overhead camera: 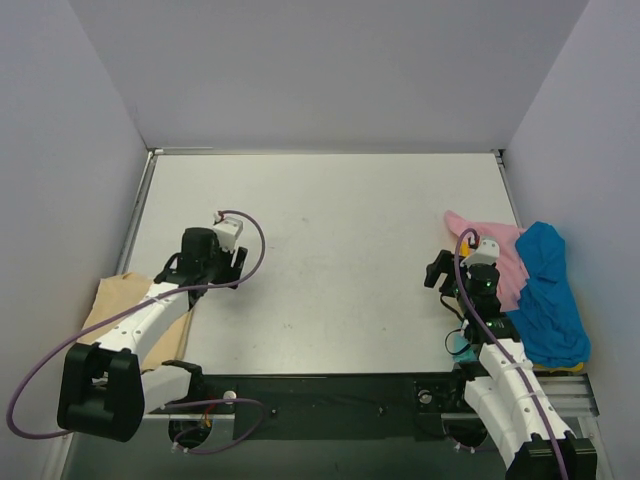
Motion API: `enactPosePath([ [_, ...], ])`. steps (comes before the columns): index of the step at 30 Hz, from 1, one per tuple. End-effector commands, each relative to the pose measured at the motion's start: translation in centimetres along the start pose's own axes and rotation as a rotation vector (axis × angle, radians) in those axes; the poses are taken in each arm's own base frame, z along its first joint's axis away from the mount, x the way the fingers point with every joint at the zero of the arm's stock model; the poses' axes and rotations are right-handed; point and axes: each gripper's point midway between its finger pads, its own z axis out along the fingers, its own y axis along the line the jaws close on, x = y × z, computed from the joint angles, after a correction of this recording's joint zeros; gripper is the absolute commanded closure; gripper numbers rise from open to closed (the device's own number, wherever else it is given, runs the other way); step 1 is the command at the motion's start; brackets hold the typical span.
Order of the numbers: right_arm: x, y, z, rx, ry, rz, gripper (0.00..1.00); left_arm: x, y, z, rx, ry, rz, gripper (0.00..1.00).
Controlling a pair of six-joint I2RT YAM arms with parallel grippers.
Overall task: Fold and stack the t-shirts
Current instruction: Put the neatly folded tshirt into the corner of the board with the left arm
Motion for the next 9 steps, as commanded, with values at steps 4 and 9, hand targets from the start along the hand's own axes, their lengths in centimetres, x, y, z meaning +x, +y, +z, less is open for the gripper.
enactPosePath([
  [4,-1.20,0.50,0.27,-0.021,-0.042,-0.009,0.24,-1.51,0.07,0.09,0.010,-0.058,-0.021,0.21],
  [9,-1.30,0.56,0.22,-0.024,-0.044,-0.009,0.24,-1.54,0.59,0.11,-0.023,-0.060,-0.045,0.21],
])
